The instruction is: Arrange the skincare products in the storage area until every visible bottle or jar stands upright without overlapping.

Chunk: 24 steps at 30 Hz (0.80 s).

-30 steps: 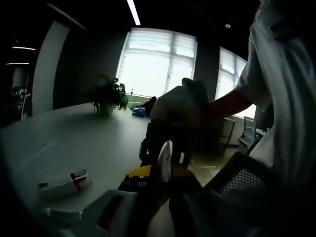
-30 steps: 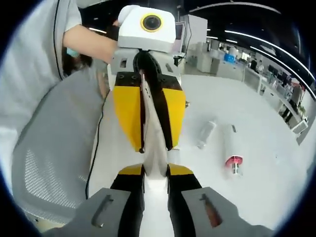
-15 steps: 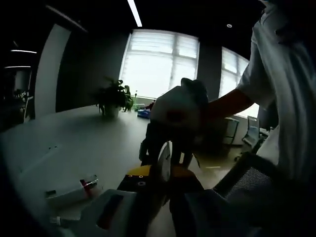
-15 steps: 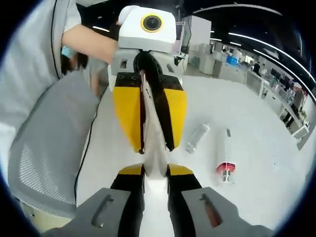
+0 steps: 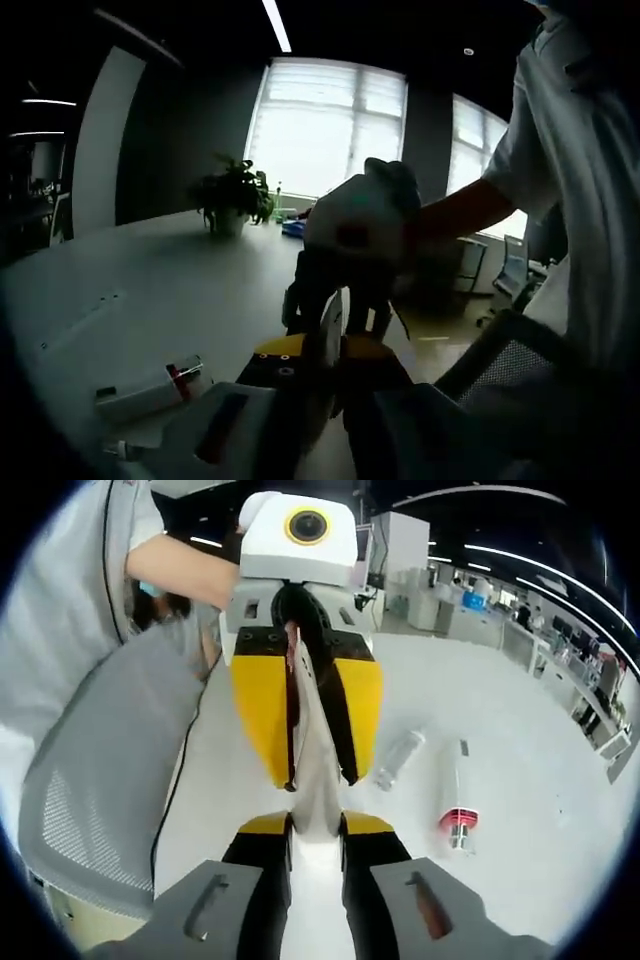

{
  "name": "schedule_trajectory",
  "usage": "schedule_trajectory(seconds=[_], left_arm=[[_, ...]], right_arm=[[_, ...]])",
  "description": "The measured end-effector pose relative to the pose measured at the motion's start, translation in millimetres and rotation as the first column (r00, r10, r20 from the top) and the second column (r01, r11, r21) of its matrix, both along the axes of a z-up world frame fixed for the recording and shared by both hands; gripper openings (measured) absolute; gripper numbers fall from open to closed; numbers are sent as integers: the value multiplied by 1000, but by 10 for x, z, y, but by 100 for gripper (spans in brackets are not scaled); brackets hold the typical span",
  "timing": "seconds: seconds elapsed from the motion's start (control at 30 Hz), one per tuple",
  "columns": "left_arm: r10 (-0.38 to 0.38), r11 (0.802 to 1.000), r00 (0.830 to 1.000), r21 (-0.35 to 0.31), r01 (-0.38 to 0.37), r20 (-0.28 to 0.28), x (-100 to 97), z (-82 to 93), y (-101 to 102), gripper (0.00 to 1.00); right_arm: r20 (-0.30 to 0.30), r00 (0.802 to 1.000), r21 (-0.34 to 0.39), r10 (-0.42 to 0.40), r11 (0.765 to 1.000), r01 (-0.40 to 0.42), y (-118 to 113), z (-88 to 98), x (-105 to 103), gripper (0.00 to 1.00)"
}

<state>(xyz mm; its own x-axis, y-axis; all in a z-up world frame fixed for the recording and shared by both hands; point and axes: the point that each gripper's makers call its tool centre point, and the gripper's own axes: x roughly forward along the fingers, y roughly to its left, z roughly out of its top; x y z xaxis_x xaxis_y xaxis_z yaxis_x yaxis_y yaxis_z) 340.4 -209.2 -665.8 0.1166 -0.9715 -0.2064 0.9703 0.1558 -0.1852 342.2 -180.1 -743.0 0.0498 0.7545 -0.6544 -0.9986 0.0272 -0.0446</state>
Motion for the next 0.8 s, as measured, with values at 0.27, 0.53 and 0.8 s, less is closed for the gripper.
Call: schedule_trajectory(seconds=[0.27, 0.53, 0.8], left_arm=[[-1, 1000, 1000, -5, 1, -7, -5, 9, -1, 16], [15, 1000, 1000, 13, -15, -5, -19, 14, 25, 24], [62, 996, 998, 57, -62, 6, 1, -6, 151, 39]], right_arm=[[-9, 1000, -7, -21, 1000, 20, -2, -32, -2, 19], [-8, 999, -49, -50, 998, 49, -37, -130, -18, 27], [-12, 989, -72, -149, 986, 148, -194, -158, -15, 48]])
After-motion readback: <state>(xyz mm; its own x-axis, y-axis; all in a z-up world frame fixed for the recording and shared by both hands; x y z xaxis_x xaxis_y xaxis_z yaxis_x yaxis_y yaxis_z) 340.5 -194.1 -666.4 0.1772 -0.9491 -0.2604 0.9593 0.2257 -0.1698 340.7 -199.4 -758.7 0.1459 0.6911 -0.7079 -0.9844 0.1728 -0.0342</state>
